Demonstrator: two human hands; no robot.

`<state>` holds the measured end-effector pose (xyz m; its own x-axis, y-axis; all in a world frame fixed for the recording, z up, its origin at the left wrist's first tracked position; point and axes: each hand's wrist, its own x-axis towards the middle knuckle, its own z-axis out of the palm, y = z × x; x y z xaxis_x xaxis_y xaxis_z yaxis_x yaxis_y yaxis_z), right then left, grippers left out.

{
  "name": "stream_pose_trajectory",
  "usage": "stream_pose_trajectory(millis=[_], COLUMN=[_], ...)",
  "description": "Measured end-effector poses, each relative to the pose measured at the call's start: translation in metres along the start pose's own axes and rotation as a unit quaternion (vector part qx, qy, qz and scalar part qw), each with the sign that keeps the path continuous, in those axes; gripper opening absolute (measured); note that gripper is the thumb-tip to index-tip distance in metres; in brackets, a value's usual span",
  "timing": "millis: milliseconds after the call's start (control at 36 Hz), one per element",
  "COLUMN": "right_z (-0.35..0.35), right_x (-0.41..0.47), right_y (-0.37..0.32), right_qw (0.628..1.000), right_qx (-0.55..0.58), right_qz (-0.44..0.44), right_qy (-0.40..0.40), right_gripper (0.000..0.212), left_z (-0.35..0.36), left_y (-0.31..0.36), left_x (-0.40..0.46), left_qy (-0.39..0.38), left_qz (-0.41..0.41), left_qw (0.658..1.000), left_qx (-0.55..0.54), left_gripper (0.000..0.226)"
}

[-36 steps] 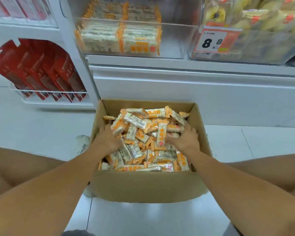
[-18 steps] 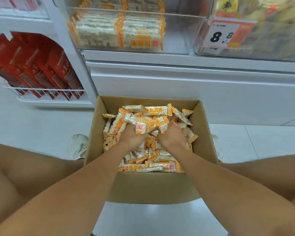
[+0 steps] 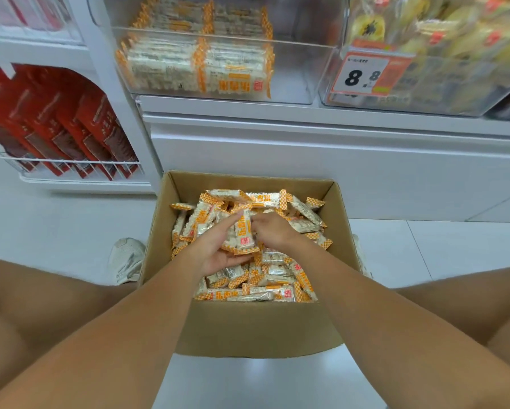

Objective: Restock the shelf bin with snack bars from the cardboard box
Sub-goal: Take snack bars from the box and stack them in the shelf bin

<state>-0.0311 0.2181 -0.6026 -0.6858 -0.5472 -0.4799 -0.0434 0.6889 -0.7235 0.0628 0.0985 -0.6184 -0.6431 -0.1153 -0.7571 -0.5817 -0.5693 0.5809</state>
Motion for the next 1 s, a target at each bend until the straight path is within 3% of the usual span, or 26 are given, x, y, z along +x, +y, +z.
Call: stream_pose_trajectory(millis=[56, 111, 167, 250, 333, 389, 444, 528, 583, 639, 722, 833, 1000], right_z=[0.002, -0.001, -0.009, -0.016, -0.01, -0.009, -0.018, -0.038, -0.049, -0.053, -0.052, -0.054, -0.052], right_x=[0.002, 0.008, 0.013, 0.019, 0.019, 0.018, 0.019, 0.018, 0.013, 0.006, -0.008, -0.019, -0.012], right_y=[0.01, 0.024, 0.039, 0.058, 0.069, 0.071, 0.067, 0.047, 0.025, 0.008, 0.0, 0.005, 0.014], right_qw=[0.999, 0.984, 0.95, 0.925, 0.922, 0.92, 0.93, 0.97, 0.977, 0.98, 0.991, 0.969, 0.953], right_qx=[-0.014, -0.072, -0.189, -0.307, -0.338, -0.345, -0.311, -0.16, -0.053, 0.004, 0.055, 0.218, 0.264], right_qz=[-0.018, -0.015, 0.033, 0.126, 0.147, 0.126, 0.101, 0.048, -0.028, -0.089, -0.115, -0.101, -0.054], right_qy=[0.035, 0.163, 0.245, 0.182, 0.117, 0.138, 0.168, 0.179, 0.205, 0.176, 0.049, -0.062, -0.141], right_gripper=[0.024, 0.026, 0.033, 0.057, 0.079, 0.071, 0.045, 0.02, 0.014, 0.018, 0.038, 0.052, 0.036], left_z=[0.001, -0.001, -0.005, -0.007, -0.001, 0.002, 0.003, 0.006, 0.012, 0.019, 0.024, 0.024, 0.018], left_y=[0.0, 0.0, -0.001, -0.001, -0.003, -0.003, -0.002, 0.0, 0.003, 0.007, 0.014, 0.017, 0.012], left_x=[0.002, 0.007, 0.012, 0.013, 0.015, 0.014, 0.015, 0.013, 0.01, 0.006, 0.004, 0.007, 0.005], left_qy=[0.014, 0.055, 0.092, 0.115, 0.124, 0.135, 0.152, 0.128, 0.102, 0.079, 0.035, 0.019, 0.019], left_qz=[0.01, 0.025, 0.037, 0.049, 0.072, 0.077, 0.076, 0.054, 0.041, 0.038, 0.04, 0.066, 0.053], left_qw=[0.999, 0.997, 0.995, 0.992, 0.989, 0.987, 0.984, 0.99, 0.994, 0.994, 0.99, 0.993, 0.997], left_qx=[0.028, 0.045, 0.025, 0.027, 0.047, 0.046, 0.051, 0.021, -0.016, -0.061, -0.128, -0.095, -0.051], left_gripper=[0.062, 0.089, 0.098, 0.112, 0.119, 0.113, 0.094, 0.045, 0.031, 0.027, 0.032, 0.043, 0.073])
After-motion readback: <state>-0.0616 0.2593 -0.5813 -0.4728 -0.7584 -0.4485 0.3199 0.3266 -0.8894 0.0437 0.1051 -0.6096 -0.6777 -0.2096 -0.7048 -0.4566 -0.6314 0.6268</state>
